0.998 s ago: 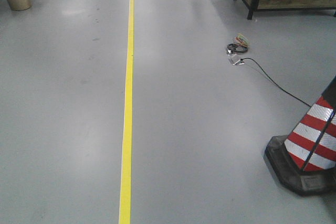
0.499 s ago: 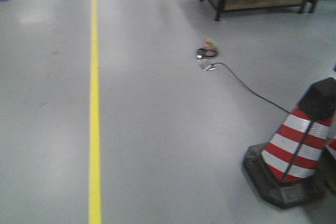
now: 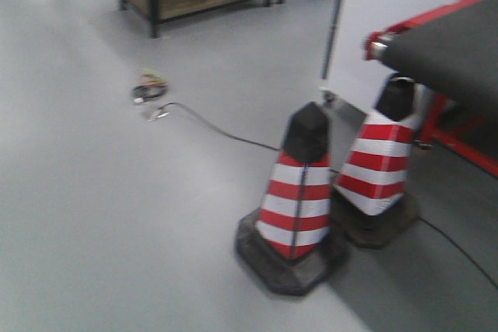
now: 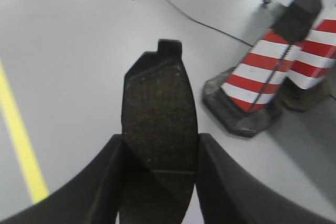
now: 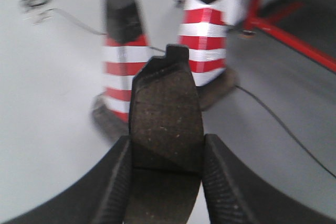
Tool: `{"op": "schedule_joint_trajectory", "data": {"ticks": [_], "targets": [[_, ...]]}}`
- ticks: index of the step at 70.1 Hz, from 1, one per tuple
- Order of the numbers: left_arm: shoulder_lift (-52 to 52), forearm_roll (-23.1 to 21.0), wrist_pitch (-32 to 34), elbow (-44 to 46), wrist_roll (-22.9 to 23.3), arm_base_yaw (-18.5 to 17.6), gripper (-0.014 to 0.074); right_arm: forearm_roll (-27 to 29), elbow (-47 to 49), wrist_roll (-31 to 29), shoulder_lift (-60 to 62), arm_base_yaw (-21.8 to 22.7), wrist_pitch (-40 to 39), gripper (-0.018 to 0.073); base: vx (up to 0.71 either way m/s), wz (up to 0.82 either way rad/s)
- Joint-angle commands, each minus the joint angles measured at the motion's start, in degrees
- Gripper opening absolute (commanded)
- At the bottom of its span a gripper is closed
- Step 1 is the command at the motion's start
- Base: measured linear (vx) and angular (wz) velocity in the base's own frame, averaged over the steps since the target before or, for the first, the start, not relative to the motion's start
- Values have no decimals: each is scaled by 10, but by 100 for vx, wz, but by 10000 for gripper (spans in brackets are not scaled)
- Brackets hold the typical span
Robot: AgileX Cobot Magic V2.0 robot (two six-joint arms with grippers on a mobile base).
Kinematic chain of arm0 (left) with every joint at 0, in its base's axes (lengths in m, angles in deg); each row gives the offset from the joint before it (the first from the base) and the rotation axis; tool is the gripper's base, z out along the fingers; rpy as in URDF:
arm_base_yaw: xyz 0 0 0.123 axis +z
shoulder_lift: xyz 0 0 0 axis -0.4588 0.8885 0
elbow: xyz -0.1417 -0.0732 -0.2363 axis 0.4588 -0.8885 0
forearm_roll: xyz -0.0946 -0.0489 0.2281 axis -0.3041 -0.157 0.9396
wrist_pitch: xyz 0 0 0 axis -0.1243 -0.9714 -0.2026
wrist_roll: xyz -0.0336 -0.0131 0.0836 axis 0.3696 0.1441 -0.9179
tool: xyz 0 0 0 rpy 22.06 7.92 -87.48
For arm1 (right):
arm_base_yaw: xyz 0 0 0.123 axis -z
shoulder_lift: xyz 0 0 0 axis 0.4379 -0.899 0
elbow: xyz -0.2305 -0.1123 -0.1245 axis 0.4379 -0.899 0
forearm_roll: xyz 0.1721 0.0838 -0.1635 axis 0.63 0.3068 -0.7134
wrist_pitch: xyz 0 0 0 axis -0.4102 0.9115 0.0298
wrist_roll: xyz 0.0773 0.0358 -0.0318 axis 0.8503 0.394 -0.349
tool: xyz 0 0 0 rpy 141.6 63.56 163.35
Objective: Move and align brake pads A on conveyor
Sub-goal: 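Turn the base past the striped cones toward the grey conveyor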
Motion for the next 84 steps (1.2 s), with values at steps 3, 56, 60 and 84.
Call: {"op": "schedule_joint_trajectory", "data": {"ticks": [3, 56, 60, 84], "targets": [[9, 9, 50, 17, -1, 0, -6, -10, 16, -5, -8, 2, -52, -7, 23, -87], [9, 9, 50, 17, -1, 0, -6, -10, 16, -5, -8, 2, -52, -7, 21, -75], [9, 9, 50, 17, -1, 0, -6, -10, 16, -5, -8, 2, -52, -7, 21, -66], [9, 9, 50, 17, -1, 0, -6, -10, 16, -5, -8, 2, -51, -7, 24, -59]]}}
